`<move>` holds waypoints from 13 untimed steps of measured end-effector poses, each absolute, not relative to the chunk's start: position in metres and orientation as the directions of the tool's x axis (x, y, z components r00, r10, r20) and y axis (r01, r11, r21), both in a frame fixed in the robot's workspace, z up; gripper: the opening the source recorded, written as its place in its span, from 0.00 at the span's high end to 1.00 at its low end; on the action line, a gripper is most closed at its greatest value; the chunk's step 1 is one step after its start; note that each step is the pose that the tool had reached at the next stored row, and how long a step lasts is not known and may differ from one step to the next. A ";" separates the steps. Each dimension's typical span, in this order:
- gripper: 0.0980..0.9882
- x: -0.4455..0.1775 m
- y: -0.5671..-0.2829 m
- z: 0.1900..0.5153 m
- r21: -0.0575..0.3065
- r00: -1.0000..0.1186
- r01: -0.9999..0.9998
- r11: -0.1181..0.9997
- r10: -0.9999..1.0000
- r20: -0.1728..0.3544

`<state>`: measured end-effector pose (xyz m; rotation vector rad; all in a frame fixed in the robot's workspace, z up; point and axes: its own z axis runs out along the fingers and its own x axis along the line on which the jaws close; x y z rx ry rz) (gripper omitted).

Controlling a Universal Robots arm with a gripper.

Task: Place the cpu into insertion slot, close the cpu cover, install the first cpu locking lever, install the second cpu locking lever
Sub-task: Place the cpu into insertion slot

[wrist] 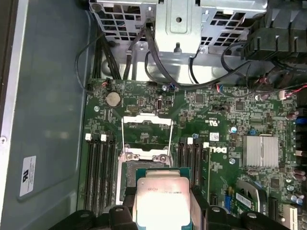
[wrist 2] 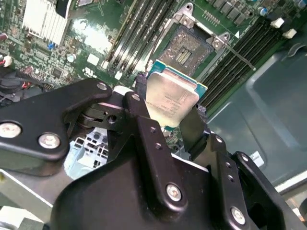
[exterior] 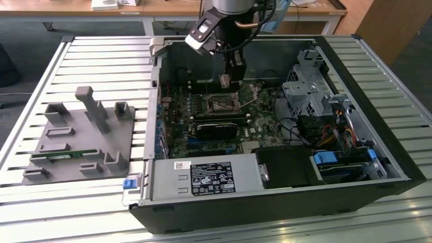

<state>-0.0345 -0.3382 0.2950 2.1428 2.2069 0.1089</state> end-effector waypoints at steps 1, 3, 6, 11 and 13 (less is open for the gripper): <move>0.52 -0.035 -0.338 0.293 0.095 -0.030 0.995 0.029 1.000 0.004; 0.52 -0.034 -0.337 0.290 0.095 -0.030 0.995 0.029 1.000 0.004; 0.52 -0.035 -0.335 0.285 0.095 -0.029 0.995 0.029 1.000 0.004; 0.52 -0.035 -0.332 0.277 0.095 -0.022 0.995 0.022 1.000 0.004; 0.52 -0.035 -0.331 0.274 0.095 -0.006 0.995 0.005 1.000 0.004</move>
